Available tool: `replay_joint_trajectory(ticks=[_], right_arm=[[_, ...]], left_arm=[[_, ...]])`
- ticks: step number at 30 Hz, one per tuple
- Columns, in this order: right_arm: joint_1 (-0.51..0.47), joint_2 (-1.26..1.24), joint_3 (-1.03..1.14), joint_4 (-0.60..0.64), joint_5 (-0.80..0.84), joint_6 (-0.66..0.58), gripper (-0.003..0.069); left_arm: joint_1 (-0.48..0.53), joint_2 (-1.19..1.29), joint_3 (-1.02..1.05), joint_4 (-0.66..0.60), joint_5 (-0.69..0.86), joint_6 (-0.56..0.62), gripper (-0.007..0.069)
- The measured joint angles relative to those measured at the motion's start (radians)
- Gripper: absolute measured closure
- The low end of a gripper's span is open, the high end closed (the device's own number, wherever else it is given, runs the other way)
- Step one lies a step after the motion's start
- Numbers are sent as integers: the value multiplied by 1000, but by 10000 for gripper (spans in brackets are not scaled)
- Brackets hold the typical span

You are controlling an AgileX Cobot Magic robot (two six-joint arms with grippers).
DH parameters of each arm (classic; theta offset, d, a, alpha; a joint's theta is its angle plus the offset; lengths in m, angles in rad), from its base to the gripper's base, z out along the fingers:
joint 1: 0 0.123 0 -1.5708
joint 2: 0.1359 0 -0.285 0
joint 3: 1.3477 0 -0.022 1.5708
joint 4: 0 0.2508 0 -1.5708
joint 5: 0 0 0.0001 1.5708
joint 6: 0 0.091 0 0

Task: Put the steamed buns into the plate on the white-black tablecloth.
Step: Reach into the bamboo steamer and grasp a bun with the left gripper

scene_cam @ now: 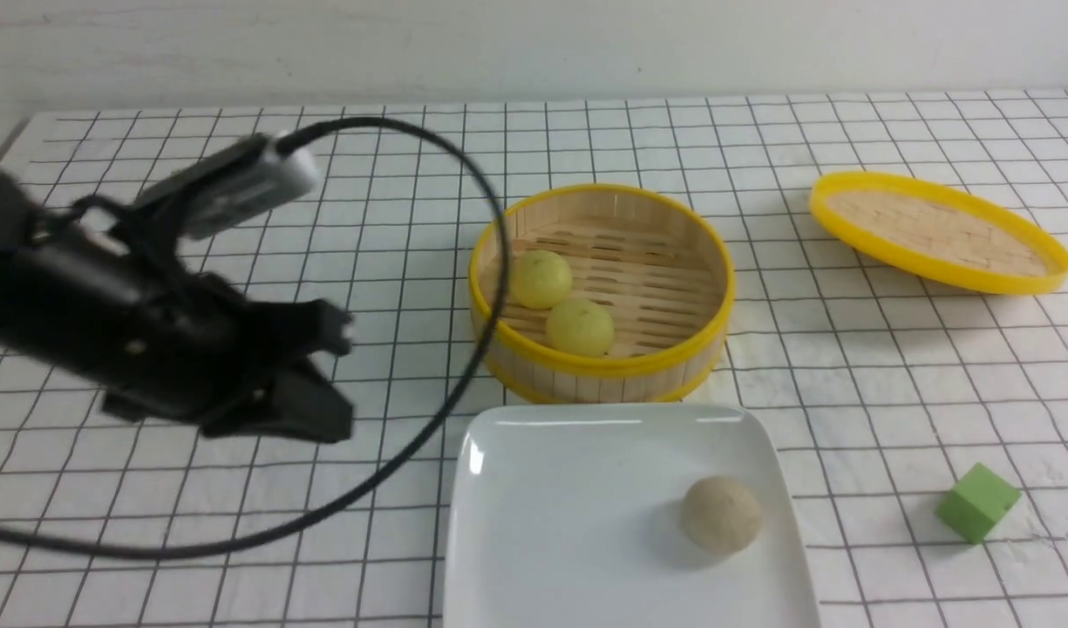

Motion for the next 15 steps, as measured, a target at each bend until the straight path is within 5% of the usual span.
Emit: replay_joint_trajectory(ticks=[5,10,15], right_arm=[[0,-4,49,-5,-54,0,671],[0,-5,49,-5,-73,0,669],[0,-5,49,-6,-79,0,664]], left_arm=[[-170,205,-206,94,-30,-157,557],[-300,457,-527,313,-32,-321,363],[-364,642,-766,454,10,-358,221]])
